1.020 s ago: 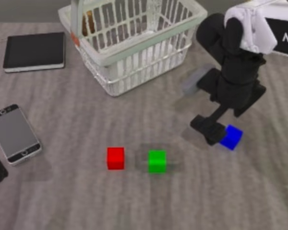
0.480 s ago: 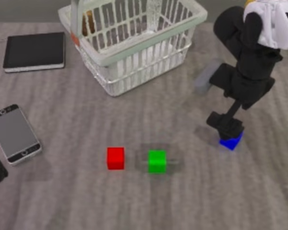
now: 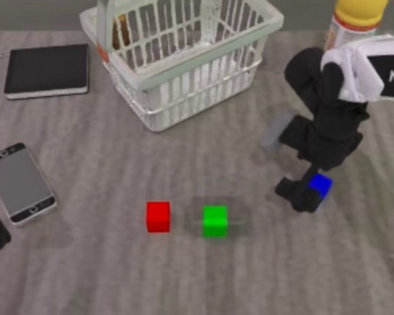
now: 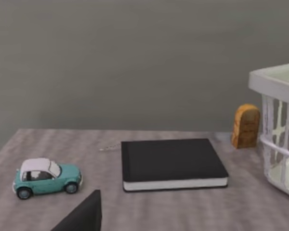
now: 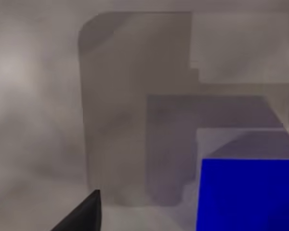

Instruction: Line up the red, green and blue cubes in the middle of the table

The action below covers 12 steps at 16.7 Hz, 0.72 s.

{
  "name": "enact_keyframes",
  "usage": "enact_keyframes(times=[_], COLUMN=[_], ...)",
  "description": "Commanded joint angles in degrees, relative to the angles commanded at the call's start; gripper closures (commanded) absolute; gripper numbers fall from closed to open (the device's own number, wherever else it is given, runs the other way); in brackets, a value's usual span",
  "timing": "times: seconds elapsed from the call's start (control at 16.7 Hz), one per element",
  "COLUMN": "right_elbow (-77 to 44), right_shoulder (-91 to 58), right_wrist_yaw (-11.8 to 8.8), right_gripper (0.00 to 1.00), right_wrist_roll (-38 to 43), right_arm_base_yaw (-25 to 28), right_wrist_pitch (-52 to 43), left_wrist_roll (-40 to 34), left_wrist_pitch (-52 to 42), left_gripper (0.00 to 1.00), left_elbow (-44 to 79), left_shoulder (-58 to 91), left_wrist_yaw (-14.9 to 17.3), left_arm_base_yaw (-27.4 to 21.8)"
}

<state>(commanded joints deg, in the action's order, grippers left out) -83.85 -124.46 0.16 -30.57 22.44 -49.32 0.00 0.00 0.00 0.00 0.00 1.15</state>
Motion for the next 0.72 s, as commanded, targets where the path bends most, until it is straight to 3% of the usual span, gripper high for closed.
enact_keyframes(times=[0.42,0.72], right_elbow=[2.8,2.8], right_shoulder=[-2.2,-2.2], right_wrist_yaw=[0.0,0.0], right_gripper=[0.00,0.38], right_wrist_roll=[0.0,0.0], right_arm_base_yaw=[0.0,0.0], right_wrist_pitch=[5.0,5.0], left_wrist_roll=[0.0,0.0], left_wrist_pitch=[0.0,0.0], left_gripper=[0.00,0.00], left_elbow=[0.0,0.0], left_shoulder=[0.0,0.0], left_wrist_yaw=[0.0,0.0], left_arm_base_yaw=[0.0,0.0])
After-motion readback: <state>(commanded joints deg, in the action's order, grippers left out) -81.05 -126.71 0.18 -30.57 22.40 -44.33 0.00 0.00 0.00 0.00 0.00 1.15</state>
